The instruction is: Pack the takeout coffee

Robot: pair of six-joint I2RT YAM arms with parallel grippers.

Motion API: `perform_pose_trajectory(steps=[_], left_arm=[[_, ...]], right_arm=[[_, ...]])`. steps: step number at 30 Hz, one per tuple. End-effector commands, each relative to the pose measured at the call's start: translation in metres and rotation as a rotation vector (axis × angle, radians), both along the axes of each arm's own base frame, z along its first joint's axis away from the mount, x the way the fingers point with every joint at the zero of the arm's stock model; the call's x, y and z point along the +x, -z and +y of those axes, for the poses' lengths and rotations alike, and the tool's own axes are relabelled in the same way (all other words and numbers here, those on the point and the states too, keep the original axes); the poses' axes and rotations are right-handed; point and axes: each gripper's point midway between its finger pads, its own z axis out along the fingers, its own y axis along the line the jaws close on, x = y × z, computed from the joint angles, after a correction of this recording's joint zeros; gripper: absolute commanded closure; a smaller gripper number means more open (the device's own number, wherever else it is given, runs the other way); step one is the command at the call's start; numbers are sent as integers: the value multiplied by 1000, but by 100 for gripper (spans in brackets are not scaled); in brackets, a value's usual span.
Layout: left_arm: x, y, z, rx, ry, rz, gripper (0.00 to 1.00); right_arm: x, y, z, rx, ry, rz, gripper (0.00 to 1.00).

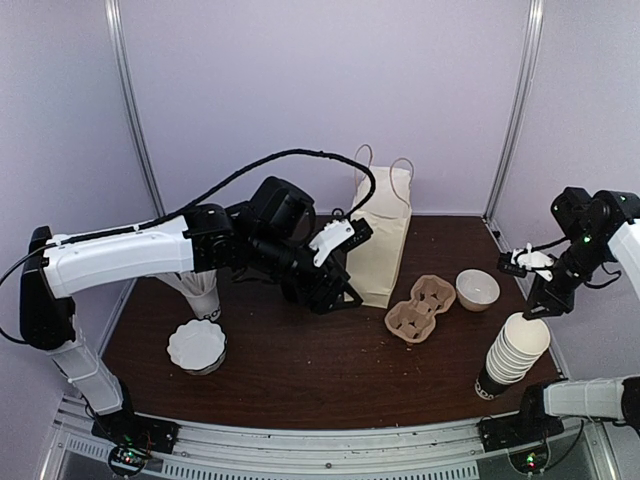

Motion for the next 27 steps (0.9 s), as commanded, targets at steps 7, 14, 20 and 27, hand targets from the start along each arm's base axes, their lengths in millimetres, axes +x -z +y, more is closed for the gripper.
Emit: perform_pose_trajectory(steps=[7, 14, 20, 27], left_arm=[[2, 8, -4, 0, 3, -20, 34], [1, 11, -3, 3, 4, -9, 34], [1, 13, -3, 8, 2, -9, 34], [7, 13, -8, -9, -24, -11, 34]], right_arm=[[-39, 8, -1, -1, -7, 179, 82], [-38, 9, 4, 24, -10, 199, 85], [-35, 6, 9, 57, -16, 198, 100], [-15, -19, 35, 213, 5, 144, 100]])
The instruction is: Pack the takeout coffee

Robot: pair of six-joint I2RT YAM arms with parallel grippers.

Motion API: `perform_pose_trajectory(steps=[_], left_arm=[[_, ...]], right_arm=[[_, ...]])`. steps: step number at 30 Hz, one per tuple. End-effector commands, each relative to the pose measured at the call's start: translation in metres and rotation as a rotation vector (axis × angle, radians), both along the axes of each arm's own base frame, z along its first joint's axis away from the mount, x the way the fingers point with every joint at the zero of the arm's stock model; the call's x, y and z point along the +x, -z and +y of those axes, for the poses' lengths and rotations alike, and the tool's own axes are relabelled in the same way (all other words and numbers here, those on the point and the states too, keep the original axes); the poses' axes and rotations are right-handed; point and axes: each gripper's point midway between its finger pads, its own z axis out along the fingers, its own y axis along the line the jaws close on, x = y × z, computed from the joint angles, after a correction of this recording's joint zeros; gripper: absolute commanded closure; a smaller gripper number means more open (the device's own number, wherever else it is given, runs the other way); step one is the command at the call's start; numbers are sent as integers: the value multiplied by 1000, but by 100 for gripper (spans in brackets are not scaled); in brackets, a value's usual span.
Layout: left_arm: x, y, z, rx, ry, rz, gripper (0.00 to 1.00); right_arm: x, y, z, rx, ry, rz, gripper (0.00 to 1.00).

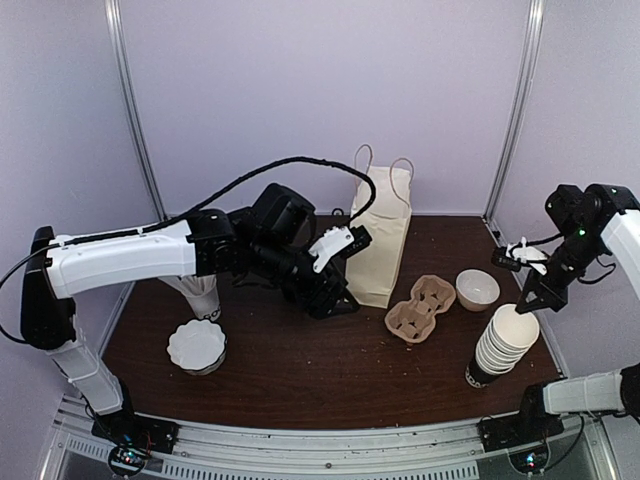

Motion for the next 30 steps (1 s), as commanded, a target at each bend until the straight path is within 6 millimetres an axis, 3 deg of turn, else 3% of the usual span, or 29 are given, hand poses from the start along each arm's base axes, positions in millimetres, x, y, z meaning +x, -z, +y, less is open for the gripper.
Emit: perform_pose_trajectory(steps=[1, 8, 14, 24, 30], left_arm=[[12, -1, -13, -42, -44, -21, 34], [43, -28, -47, -230, -267, 139, 31], [51, -17, -101, -366, -336, 429, 29], [24, -23, -158, -404, -256, 527, 35], [8, -9, -176, -385, -233, 577, 37]], right_arm=[[-15, -23, 24, 148, 24, 80, 100], [13, -25, 32, 193, 62, 62, 100], [25, -20, 31, 185, 95, 69, 100], [42, -22, 34, 210, 152, 15, 100], [49, -25, 36, 222, 176, -8, 100]])
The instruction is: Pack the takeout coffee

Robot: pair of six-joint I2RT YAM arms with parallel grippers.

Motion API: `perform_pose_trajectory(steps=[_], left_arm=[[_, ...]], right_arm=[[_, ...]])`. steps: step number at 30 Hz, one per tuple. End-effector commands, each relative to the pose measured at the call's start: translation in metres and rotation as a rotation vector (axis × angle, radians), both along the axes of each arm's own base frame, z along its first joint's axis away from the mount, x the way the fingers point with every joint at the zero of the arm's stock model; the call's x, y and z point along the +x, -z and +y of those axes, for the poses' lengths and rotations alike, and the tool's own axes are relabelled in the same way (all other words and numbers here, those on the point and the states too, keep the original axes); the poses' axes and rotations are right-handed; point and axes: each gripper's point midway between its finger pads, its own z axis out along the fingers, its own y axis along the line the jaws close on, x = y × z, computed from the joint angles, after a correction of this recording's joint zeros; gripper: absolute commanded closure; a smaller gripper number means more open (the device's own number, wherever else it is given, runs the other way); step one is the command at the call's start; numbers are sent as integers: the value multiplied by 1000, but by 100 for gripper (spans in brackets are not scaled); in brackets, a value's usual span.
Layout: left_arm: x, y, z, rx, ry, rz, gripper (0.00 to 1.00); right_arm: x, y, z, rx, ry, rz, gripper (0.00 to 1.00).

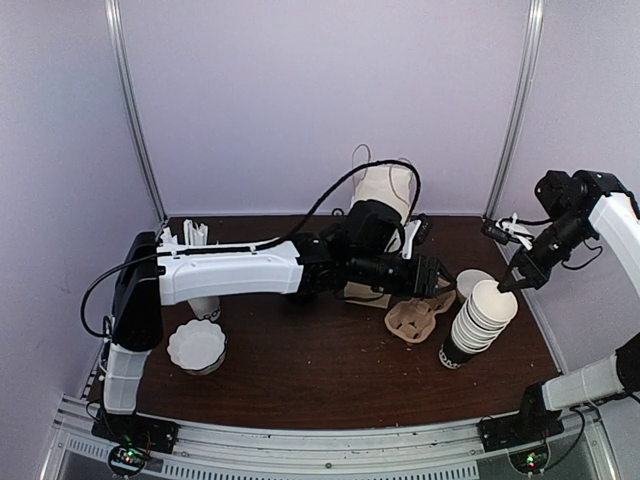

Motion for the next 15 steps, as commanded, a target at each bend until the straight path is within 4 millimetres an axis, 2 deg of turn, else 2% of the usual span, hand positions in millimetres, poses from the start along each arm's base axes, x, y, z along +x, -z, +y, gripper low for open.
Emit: perform_pose_trajectory(steps=[1, 9, 15], left_arm=[[-11, -3, -17, -50, 35, 41, 37], [-26, 2, -32, -53, 77, 53, 37], [-26, -1, -32, -62, 76, 50, 37]], right_arm=[[9, -10, 7, 41, 25, -48, 100], [13, -9, 10, 52, 41, -58, 100], [10, -6, 8, 26, 40, -53, 100]])
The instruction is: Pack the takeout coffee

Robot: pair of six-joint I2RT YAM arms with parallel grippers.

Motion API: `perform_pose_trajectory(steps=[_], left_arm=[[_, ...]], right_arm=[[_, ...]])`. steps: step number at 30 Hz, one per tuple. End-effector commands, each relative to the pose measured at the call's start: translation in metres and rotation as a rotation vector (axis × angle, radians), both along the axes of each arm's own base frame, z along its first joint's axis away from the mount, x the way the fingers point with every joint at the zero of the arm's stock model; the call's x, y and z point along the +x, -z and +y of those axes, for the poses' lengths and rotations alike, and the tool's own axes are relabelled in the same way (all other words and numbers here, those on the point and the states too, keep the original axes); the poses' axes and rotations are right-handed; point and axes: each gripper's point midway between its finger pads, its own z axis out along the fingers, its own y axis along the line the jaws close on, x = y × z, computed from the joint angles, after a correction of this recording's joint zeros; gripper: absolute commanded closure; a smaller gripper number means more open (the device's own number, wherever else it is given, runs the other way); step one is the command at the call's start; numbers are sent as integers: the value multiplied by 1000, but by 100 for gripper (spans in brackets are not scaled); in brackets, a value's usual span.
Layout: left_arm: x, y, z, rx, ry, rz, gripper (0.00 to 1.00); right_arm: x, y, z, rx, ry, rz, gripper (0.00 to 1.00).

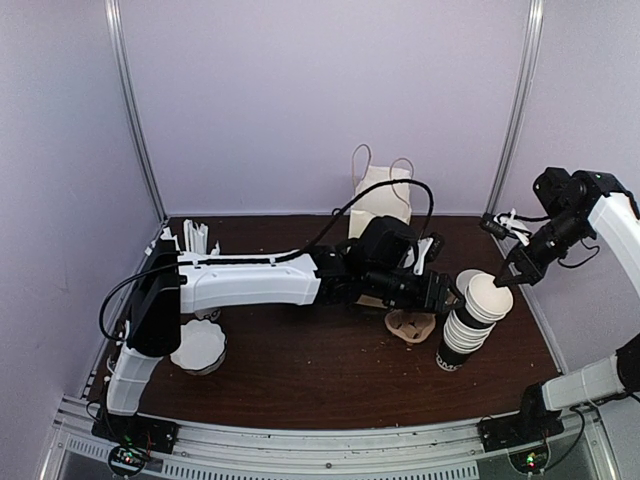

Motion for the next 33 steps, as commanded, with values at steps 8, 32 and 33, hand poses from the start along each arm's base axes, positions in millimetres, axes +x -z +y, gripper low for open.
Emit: perform_pose_trajectory(steps=[8, 32, 33], left_arm=[[-5, -32, -10, -105, 21, -2, 37], [-15, -53, 1, -180, 22, -11, 37], [-15, -53, 1, -179, 21, -13, 37]], right_arm=[[-6, -4, 4, -1, -4, -32, 100], [-4, 1, 2, -13, -2, -32, 100], [-4, 1, 2, -12, -2, -31, 100]])
